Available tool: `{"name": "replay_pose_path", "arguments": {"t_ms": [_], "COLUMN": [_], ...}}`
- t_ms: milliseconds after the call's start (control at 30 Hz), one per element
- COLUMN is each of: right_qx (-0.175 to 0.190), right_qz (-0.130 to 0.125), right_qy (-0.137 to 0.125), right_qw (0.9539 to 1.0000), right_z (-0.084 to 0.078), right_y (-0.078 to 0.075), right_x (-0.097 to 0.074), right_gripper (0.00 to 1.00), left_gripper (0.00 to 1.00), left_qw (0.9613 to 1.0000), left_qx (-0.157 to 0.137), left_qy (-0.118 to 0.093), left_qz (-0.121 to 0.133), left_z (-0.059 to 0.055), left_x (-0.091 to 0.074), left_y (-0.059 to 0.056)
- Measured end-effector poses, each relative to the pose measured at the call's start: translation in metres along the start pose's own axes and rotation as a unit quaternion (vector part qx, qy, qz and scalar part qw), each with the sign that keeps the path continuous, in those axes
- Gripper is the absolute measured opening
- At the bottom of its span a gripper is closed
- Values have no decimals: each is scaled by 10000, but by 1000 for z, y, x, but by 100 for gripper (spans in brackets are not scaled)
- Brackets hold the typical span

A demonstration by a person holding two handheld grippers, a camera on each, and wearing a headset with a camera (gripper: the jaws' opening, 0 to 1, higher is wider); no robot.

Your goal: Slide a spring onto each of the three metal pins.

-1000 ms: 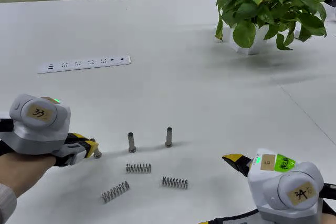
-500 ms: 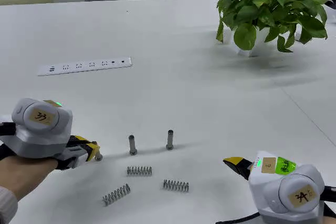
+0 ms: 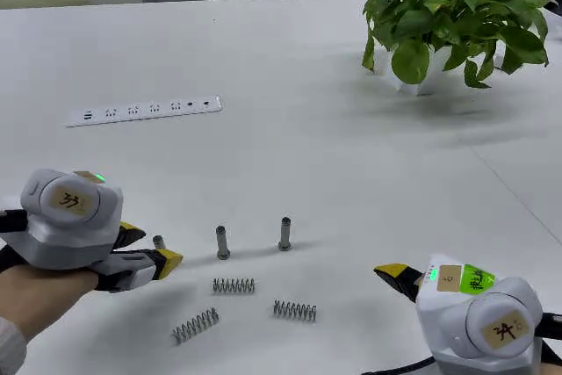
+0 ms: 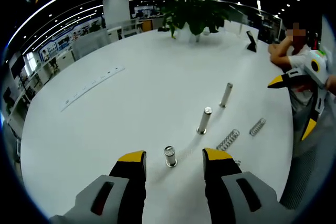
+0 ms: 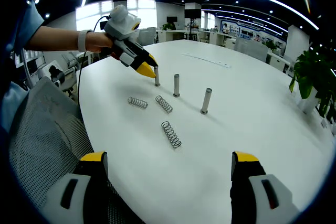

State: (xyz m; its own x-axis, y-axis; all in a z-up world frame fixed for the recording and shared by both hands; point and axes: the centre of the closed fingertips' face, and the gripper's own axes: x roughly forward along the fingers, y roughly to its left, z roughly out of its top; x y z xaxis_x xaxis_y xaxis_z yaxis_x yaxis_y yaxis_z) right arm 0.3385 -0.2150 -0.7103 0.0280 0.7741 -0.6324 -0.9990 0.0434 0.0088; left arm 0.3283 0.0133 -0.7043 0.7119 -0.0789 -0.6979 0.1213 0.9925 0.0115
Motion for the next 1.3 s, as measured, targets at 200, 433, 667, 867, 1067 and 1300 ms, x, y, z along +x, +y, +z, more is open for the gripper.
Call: {"name": "replay_pose_path", "arguments": {"t_ms": [200, 433, 667, 867, 1067, 1300], "right_qx": [22, 30, 24, 0, -43, -97], "right_qz": [-45, -71, -89, -114, -112, -145], "right_qy": [-4, 18, 37, 28, 44, 65], "right_qw": [10000, 10000, 10000, 9999, 9999, 9998], "right_z": [-1, -2, -3, -1, 0, -1], "right_y": [-4, -6, -9, -12, -14, -20], "right_x": [0, -1, -2, -3, -4, -8], "right_gripper": [99, 99, 99, 99, 99, 99], "left_gripper": [62, 86, 100, 100, 100, 100], "left_qw": [9995, 9975, 9942, 9926, 9918, 9918], "left_qx": [-103, -98, -209, -143, -86, -47], "left_qy": [-289, -615, -923, -1071, -1120, -1116], "left_qz": [-81, -329, -508, -554, -601, -626], "left_z": [6, 8, 9, 10, 9, 1], "left_x": [-5, -16, -28, -37, -46, -53], "left_y": [-1, -15, -18, -21, -31, -45]}}
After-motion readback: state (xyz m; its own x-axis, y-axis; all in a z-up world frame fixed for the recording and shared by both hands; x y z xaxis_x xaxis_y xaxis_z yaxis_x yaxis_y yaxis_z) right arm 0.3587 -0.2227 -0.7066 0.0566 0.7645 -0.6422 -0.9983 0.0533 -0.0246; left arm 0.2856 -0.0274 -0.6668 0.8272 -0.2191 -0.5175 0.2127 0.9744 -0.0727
